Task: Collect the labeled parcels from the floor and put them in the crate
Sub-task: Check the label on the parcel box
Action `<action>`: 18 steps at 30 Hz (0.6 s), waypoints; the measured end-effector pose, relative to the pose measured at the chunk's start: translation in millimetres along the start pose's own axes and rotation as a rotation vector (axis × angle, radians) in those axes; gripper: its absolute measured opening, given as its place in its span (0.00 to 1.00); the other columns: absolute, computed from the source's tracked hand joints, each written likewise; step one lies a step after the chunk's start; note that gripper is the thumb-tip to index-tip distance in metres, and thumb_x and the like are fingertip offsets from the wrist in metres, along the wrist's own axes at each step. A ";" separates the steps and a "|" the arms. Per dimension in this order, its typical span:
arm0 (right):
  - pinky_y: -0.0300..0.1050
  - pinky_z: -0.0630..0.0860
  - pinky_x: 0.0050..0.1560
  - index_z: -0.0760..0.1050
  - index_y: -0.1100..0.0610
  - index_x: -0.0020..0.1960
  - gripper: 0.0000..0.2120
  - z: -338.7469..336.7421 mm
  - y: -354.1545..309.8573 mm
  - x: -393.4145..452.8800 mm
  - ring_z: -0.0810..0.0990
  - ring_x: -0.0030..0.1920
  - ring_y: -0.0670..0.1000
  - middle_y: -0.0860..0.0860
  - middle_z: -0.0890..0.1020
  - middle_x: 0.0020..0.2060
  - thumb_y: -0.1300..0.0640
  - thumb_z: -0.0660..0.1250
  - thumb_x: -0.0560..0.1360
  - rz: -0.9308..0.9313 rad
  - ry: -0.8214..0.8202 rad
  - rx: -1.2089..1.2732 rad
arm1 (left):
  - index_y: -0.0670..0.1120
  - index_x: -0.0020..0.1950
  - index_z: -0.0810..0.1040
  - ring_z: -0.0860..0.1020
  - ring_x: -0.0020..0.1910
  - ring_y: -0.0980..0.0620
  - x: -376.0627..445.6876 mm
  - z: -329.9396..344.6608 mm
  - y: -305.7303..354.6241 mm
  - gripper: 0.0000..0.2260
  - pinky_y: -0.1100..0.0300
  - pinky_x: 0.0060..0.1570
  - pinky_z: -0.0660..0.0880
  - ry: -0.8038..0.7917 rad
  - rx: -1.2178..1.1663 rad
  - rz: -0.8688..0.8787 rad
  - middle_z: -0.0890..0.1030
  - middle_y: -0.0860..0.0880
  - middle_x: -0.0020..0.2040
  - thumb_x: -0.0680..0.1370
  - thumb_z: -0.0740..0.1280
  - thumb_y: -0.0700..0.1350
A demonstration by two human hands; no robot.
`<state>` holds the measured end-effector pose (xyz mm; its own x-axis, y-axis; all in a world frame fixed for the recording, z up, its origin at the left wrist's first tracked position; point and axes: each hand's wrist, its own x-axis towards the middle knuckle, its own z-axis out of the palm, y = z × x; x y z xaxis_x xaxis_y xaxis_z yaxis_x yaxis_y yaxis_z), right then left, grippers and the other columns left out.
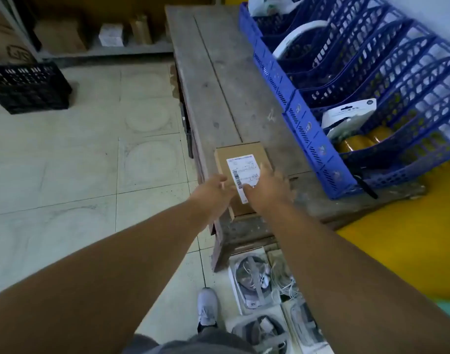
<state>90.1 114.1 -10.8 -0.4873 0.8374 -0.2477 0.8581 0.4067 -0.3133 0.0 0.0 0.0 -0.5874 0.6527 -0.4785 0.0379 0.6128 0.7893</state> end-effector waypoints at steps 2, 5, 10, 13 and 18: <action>0.64 0.68 0.66 0.56 0.49 0.75 0.35 3.8 0.9 7.9 0.66 0.70 0.61 0.58 0.66 0.71 0.40 0.68 0.74 0.056 -0.021 0.030 | 0.56 0.71 0.68 0.79 0.47 0.56 10.4 7.6 6.9 0.17 0.64 0.36 0.73 0.041 -0.005 -0.022 0.78 0.53 0.65 0.82 0.62 0.50; 0.60 0.70 0.64 0.59 0.49 0.74 0.33 8.0 -2.4 11.9 0.67 0.68 0.60 0.57 0.69 0.69 0.40 0.67 0.75 0.072 0.018 0.093 | 0.59 0.60 0.70 0.80 0.47 0.54 19.4 13.4 11.6 0.10 0.60 0.41 0.78 0.184 -0.173 -0.083 0.82 0.55 0.59 0.80 0.62 0.47; 0.57 0.73 0.61 0.62 0.55 0.74 0.35 -3.9 -41.9 18.4 0.71 0.67 0.59 0.56 0.71 0.67 0.41 0.68 0.75 0.046 0.151 0.256 | 0.49 0.62 0.78 0.83 0.44 0.50 29.5 -29.4 18.3 0.16 0.61 0.27 0.75 0.386 -0.516 -0.325 0.84 0.51 0.47 0.77 0.62 0.52; 0.47 0.79 0.41 0.72 0.54 0.59 0.23 -7.1 -94.0 18.7 0.79 0.50 0.53 0.50 0.72 0.53 0.37 0.65 0.75 -0.026 0.149 0.419 | 0.56 0.61 0.75 0.85 0.39 0.50 27.3 -78.9 15.9 0.13 0.53 0.33 0.83 0.469 -0.543 -0.217 0.85 0.52 0.44 0.77 0.64 0.57; 0.29 0.66 0.21 0.68 0.49 0.52 0.18 6.5 -216.8 2.4 0.73 0.33 0.37 0.41 0.76 0.39 0.36 0.64 0.76 -0.246 -0.071 0.736 | 0.56 0.56 0.74 0.85 0.35 0.52 -8.6 -192.3 -19.5 0.17 0.53 0.31 0.82 0.700 -0.514 -0.161 0.84 0.52 0.44 0.76 0.62 0.66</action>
<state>-98.1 25.6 50.6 -0.6806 0.7186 -0.1425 0.4080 0.2103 -0.8884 -151.1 -103.2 62.7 -0.9209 0.0500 -0.3865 -0.3574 0.2873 0.8887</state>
